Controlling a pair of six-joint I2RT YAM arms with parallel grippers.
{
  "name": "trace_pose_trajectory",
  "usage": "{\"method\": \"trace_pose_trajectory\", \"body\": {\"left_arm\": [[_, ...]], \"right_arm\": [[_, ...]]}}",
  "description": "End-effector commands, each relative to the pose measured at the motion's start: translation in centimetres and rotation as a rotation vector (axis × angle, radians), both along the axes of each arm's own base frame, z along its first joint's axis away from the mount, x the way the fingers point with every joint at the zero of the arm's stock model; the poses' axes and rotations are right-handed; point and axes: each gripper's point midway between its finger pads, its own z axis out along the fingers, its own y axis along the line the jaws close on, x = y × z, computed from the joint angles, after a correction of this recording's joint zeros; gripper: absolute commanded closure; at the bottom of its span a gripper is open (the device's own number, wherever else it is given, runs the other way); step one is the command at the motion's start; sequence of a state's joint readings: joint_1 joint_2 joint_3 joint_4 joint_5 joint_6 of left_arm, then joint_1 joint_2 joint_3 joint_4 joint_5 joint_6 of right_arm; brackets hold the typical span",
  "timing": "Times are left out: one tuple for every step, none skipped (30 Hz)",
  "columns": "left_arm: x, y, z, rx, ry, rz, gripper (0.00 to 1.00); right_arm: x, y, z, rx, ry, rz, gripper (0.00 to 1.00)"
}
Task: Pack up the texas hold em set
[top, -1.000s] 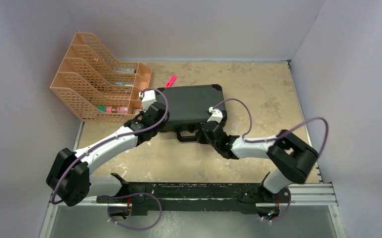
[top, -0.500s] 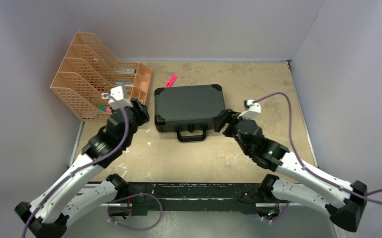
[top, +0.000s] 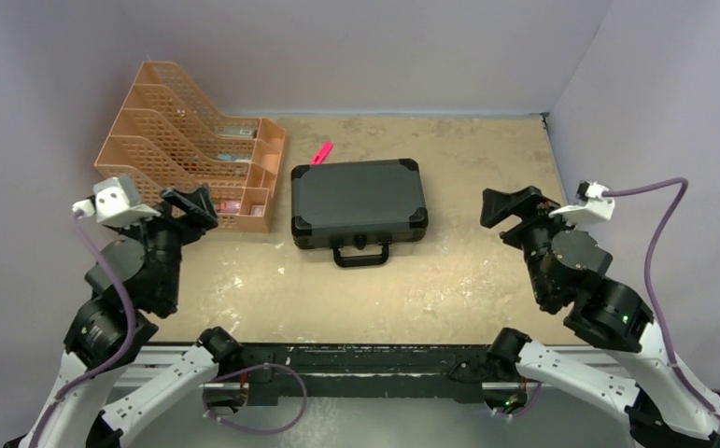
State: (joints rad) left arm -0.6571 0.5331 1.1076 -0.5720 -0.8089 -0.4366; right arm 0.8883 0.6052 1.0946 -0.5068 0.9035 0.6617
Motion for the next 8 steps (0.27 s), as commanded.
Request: {"method": "trace_pose_trajectory", "body": {"left_arm": [[-2.0, 2.8, 1.9, 0.06, -0.005, 0.062, 0.26], [-2.2, 3.0, 2.1, 0.065, -0.005, 0.067, 0.26], [-2.3, 3.1, 2.2, 0.068, -0.006, 0.068, 0.25], [-2.4, 3.2, 2.3, 0.074, -0.006, 0.068, 0.25], [-2.4, 3.3, 2.4, 0.076, -0.007, 0.068, 0.24], [-2.5, 3.3, 2.4, 0.078, -0.009, 0.069, 0.24], [-2.5, 3.4, 2.4, 0.082, -0.011, 0.07, 0.23], [-2.5, 3.4, 2.4, 0.084, -0.011, 0.072, 0.23]], "right_arm": [[-0.9, -3.2, 0.7, -0.078, 0.011, -0.097, 0.11], [-1.0, -3.4, 1.0, -0.071, 0.004, -0.099, 0.11], [-1.1, -3.6, 1.2, -0.067, -0.002, -0.1, 0.11], [-1.2, -3.7, 1.4, -0.06, -0.008, -0.1, 0.11], [-1.3, -3.8, 1.6, -0.054, -0.015, -0.1, 0.11], [-1.3, -3.8, 1.7, -0.05, -0.02, -0.098, 0.11], [-1.3, -3.8, 1.8, -0.046, -0.023, -0.095, 0.11], [-1.3, -3.7, 1.8, -0.046, -0.024, -0.091, 0.11]]}}
